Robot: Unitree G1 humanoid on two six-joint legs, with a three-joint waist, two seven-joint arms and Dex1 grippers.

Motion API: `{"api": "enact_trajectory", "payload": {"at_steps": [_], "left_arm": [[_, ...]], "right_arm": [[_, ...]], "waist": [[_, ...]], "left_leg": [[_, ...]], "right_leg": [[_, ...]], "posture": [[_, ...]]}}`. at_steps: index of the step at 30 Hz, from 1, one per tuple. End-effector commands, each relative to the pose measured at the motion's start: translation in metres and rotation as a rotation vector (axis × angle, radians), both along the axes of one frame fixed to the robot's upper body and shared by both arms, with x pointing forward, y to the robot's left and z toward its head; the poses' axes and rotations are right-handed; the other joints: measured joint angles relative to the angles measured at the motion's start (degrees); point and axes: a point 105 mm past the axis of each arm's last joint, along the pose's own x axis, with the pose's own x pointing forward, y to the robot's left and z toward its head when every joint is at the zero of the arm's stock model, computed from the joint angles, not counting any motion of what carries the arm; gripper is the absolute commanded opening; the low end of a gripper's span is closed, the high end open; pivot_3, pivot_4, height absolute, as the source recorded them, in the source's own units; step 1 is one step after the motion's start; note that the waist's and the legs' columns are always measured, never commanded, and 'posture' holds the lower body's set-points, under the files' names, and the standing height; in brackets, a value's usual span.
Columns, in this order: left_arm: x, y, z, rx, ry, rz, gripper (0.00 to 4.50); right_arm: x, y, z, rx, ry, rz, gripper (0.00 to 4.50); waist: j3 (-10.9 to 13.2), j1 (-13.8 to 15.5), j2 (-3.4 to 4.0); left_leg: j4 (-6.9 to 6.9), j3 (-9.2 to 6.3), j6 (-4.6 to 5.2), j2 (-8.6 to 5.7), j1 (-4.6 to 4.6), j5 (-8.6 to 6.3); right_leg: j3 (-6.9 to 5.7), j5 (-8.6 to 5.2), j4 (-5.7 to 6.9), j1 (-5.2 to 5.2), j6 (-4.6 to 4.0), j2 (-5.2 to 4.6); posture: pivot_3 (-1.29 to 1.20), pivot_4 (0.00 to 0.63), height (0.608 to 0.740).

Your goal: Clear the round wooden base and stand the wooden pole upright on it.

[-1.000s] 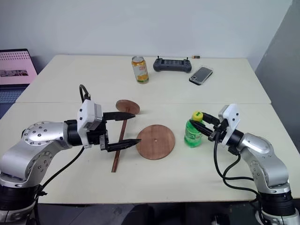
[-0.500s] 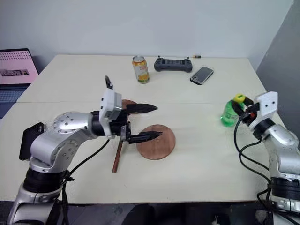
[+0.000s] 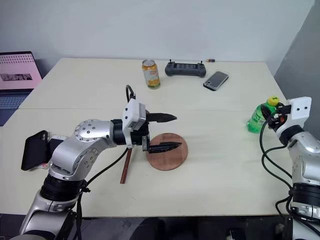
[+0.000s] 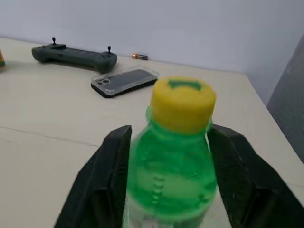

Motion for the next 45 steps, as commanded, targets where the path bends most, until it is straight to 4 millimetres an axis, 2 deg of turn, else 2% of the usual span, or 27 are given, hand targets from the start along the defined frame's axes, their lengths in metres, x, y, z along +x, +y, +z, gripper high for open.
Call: {"api": "enact_trajectory", "payload": {"at_steps": [1,5,12,16,21,24,27,29,33,38,45], "left_arm": [[-0.004,-0.002,0.005,-0.005,-0.037,-0.021,4.50],[-0.002,0.002,0.003,-0.005,-0.038,-0.007,4.50],[0.006,0.027,0.011,-0.011,-0.071,0.129,4.50],[0.011,0.067,0.023,-0.033,-0.089,0.330,4.50],[0.011,0.127,0.025,0.012,-0.025,0.585,4.50],[0.009,0.150,0.015,0.060,0.057,0.677,4.50],[0.010,0.170,-0.006,0.083,0.217,0.756,4.50],[0.011,0.174,-0.019,0.085,0.317,0.768,4.50],[0.019,0.171,-0.031,0.070,0.425,0.777,4.50],[0.029,0.160,-0.036,0.054,0.489,0.769,4.50],[0.051,0.141,-0.041,-0.059,0.621,0.762,4.50]], "right_arm": [[-0.004,-0.001,0.021,-0.006,-0.068,0.000,3.58],[-0.006,-0.001,0.024,-0.007,-0.077,0.000,4.46],[-0.027,-0.013,0.025,-0.072,-0.065,-0.019,4.46],[-0.054,-0.004,0.023,-0.187,-0.028,0.103,4.46],[-0.081,0.033,0.017,-0.251,0.066,0.360,4.46],[-0.093,0.061,0.011,-0.253,0.133,0.525,4.46],[-0.101,0.096,0.006,-0.241,0.173,0.695,4.46],[-0.107,0.123,0.004,-0.239,0.188,0.827,4.46],[-0.116,0.158,0.004,-0.226,0.198,0.996,4.46],[-0.114,0.173,0.004,-0.215,0.185,1.044,4.46],[-0.124,0.187,0.002,-0.205,0.187,1.114,4.46]], "waist": [[0.00,-0.03,0.00],[0.00,-0.08,0.00],[0.00,-0.01,0.00],[0.01,-0.05,0.02],[0.02,-0.38,0.05],[0.02,-0.29,0.05],[0.02,-0.10,0.03],[0.03,-0.09,0.02],[0.05,-0.07,-0.02],[0.05,0.19,-0.09],[0.06,0.09,-0.12]], "left_leg": [[0.00,0.00,0.00,0.00,0.01,0.00],[0.00,0.00,0.08,0.00,0.02,-0.04],[-0.01,-0.01,0.13,0.00,-0.01,-0.07],[-0.04,-0.03,0.18,0.01,0.00,-0.10],[-0.07,-0.04,0.19,0.08,0.07,-0.11],[-0.04,-0.08,0.20,0.08,0.11,-0.11],[-0.04,-0.12,0.20,0.08,0.10,-0.11],[-0.03,-0.13,0.20,0.07,0.09,-0.12],[-0.03,-0.21,0.19,0.06,0.04,-0.11],[-0.01,-0.28,0.18,0.00,-0.08,-0.11],[0.01,-0.31,0.17,-0.02,-0.08,-0.10]], "right_leg": [[0.00,0.00,0.01,0.00,0.00,0.00],[0.00,0.00,0.03,0.00,0.00,0.01],[0.00,0.00,0.00,0.00,0.00,0.00],[-0.01,-0.01,0.00,-0.01,0.01,-0.01],[0.00,-0.01,0.02,-0.01,0.02,0.05],[-0.04,-0.02,0.03,0.04,0.03,0.06],[-0.07,-0.02,0.01,0.05,0.04,0.06],[-0.09,-0.02,0.00,0.05,0.04,0.06],[-0.14,-0.02,0.00,0.02,0.04,0.06],[-0.20,-0.02,-0.04,-0.02,0.04,0.01],[-0.22,-0.03,0.00,-0.04,0.05,-0.01]], "posture": [[0.00,0.150,0.740],[0.00,0.150,0.740],[0.00,0.150,0.740],[0.00,0.150,0.740],[0.00,0.150,0.740],[0.00,0.150,0.740],[0.00,0.150,0.740],[0.00,0.150,0.740],[0.00,0.150,0.740],[0.00,0.150,0.740],[0.00,0.150,0.740]]}}
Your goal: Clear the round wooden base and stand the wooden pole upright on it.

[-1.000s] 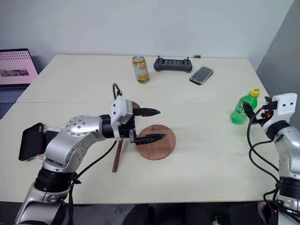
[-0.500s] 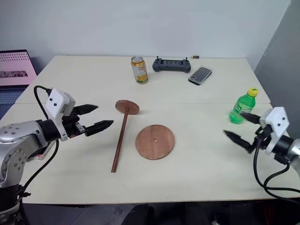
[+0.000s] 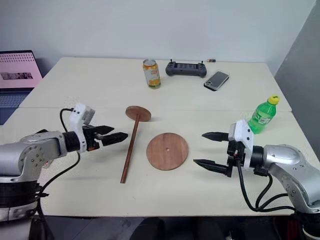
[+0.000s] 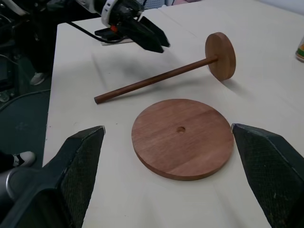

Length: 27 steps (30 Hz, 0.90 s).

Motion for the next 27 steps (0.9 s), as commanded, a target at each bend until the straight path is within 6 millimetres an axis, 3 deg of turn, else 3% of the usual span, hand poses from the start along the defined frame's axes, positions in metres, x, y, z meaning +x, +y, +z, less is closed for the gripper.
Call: {"api": "enact_trajectory", "payload": {"at_steps": [1,15,16,27], "left_arm": [[0.008,-0.007,0.003,-0.041,0.023,-0.001,4.50],[0.027,-0.014,-0.015,-0.124,0.138,0.000,4.50],[0.028,-0.015,-0.015,-0.127,0.141,-0.002,4.13],[0.031,-0.020,-0.015,-0.180,0.150,-0.006,2.15]], "right_arm": [[-0.009,0.008,0.008,0.009,-0.030,0.050,4.46],[-0.023,0.007,0.006,0.006,-0.002,0.079,4.46],[-0.024,0.007,0.007,0.007,-0.002,0.079,4.50],[-0.022,0.008,0.010,-0.003,-0.006,0.076,4.50]], "waist": [[0.00,-0.05,0.00],[0.00,-0.09,-0.01],[0.00,-0.09,-0.01],[0.00,-0.12,-0.01]], "left_leg": [[0.00,0.00,0.00,0.00,0.00,0.00],[0.00,0.01,-0.19,-0.01,0.01,0.11],[0.00,0.01,-0.19,-0.01,0.01,0.11],[0.01,0.00,-0.23,-0.01,0.02,0.13]], "right_leg": [[0.01,0.00,0.00,0.00,0.00,0.00],[0.02,0.00,0.00,0.00,0.00,-0.01],[0.01,0.00,0.00,0.00,0.00,-0.01],[0.01,0.00,0.01,0.00,0.00,-0.01]], "posture": [[0.00,0.150,0.740],[0.00,0.150,0.740],[0.00,0.150,0.740],[0.00,0.150,0.740]]}}
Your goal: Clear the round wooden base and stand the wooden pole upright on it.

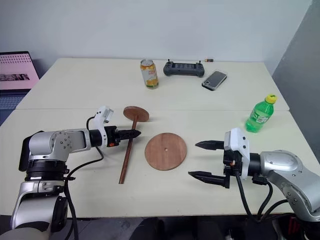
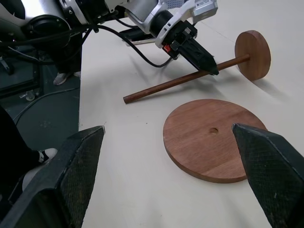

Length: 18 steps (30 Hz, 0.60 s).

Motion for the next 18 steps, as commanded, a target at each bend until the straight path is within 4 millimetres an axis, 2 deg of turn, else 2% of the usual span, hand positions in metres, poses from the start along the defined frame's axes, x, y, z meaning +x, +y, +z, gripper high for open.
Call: {"api": "enact_trajectory", "payload": {"at_steps": [1,9,16,18], "left_arm": [[0.005,-0.001,0.016,-0.040,-0.053,0.000,1.92],[0.005,0.001,0.024,-0.081,-0.075,0.007,0.30],[0.002,-0.003,0.037,-0.133,-0.135,-0.016,0.27],[-0.001,-0.004,0.047,-0.163,-0.185,-0.037,0.27]], "right_arm": [[-0.002,0.001,0.012,0.004,-0.050,0.013,4.50],[-0.001,0.000,0.012,-0.005,-0.049,0.013,4.50],[-0.001,0.001,0.013,-0.008,-0.049,0.013,4.50],[-0.001,0.001,0.014,-0.008,-0.051,0.012,4.50]], "waist": [[0.00,0.00,0.00],[0.00,-0.01,0.00],[0.00,0.00,0.00],[0.00,0.00,0.00]], "left_leg": [[0.00,0.00,0.00,0.00,0.00,0.00],[0.00,0.00,0.00,0.00,0.00,0.00],[0.01,0.00,-0.01,0.00,0.00,0.00],[0.00,0.00,-0.01,0.00,0.00,0.00]], "right_leg": [[0.00,0.00,0.00,0.00,0.00,0.00],[0.00,0.00,0.00,0.00,0.00,0.00],[0.00,0.00,0.00,0.00,0.00,0.00],[0.00,0.00,0.00,0.00,0.00,0.00]], "posture": [[0.00,0.150,0.740],[0.00,0.150,0.740],[0.00,0.150,0.740],[0.00,0.150,0.740]]}}
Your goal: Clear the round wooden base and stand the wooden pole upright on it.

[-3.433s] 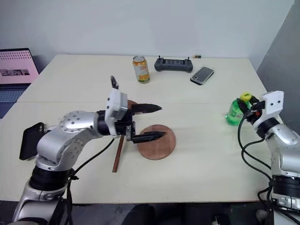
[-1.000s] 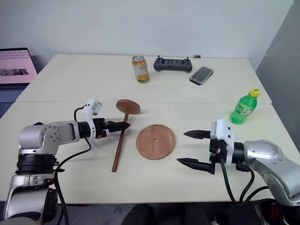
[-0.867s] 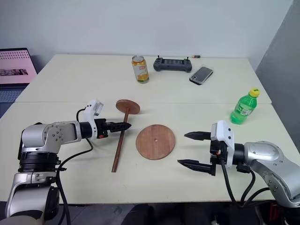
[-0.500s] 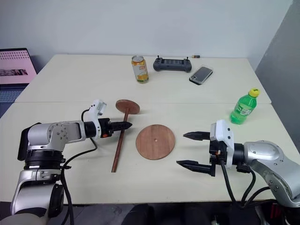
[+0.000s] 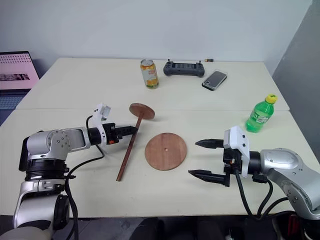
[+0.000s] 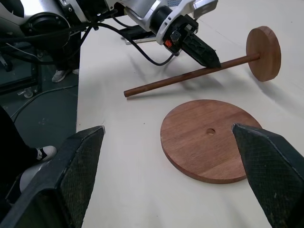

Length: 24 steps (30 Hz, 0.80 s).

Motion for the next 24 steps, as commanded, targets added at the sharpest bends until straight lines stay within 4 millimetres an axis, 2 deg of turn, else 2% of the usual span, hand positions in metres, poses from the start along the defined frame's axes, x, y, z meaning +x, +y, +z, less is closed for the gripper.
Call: {"api": "enact_trajectory", "payload": {"at_steps": [1,7,10,14,17,24], "left_arm": [[-0.005,-0.005,0.035,-0.058,-0.170,-0.051,0.27],[-0.010,-0.014,0.074,-0.071,-0.448,-0.064,0.27],[-0.018,-0.025,0.092,-0.092,-0.557,-0.078,0.27],[-0.027,-0.049,0.120,-0.030,-0.816,-0.065,0.27],[-0.033,-0.066,0.125,0.054,-0.958,-0.079,0.27],[-0.036,-0.085,0.127,0.027,-1.080,-0.037,0.27]], "right_arm": [[-0.002,0.001,0.012,0.005,-0.047,0.012,4.50],[0.000,-0.001,0.013,0.002,-0.058,0.000,4.50],[0.001,-0.002,0.014,-0.002,-0.070,-0.010,4.50],[0.007,-0.005,0.015,-0.015,-0.102,-0.038,4.50],[0.015,-0.008,0.016,-0.011,-0.137,-0.084,4.50],[0.020,-0.008,0.011,-0.047,-0.179,-0.127,4.50]], "waist": [[0.00,0.00,0.00],[0.00,0.11,0.00],[0.00,0.14,0.00],[0.00,0.19,0.00],[0.00,0.17,-0.01],[0.00,0.21,-0.01]], "left_leg": [[0.00,0.00,0.00,0.00,0.00,0.00],[0.00,0.00,-0.15,0.00,0.00,0.08],[0.00,0.00,-0.15,0.00,-0.02,0.09],[0.00,0.01,-0.16,0.00,-0.01,0.09],[0.00,0.04,-0.16,0.00,-0.01,0.09],[0.00,0.08,-0.15,-0.01,0.01,0.09]], "right_leg": [[0.00,0.00,0.00,0.00,0.00,0.00],[0.00,0.00,-0.01,0.01,0.00,-0.02],[0.01,0.01,-0.02,0.01,0.00,-0.02],[0.01,0.01,-0.02,0.02,0.01,-0.03],[0.02,0.01,-0.03,0.03,0.01,-0.03],[0.04,0.02,-0.02,0.05,0.02,-0.02]], "posture": [[0.00,0.150,0.740],[0.00,0.150,0.740],[0.00,0.150,0.740],[0.00,0.150,0.740],[0.00,0.150,0.740],[0.00,0.150,0.740]]}}
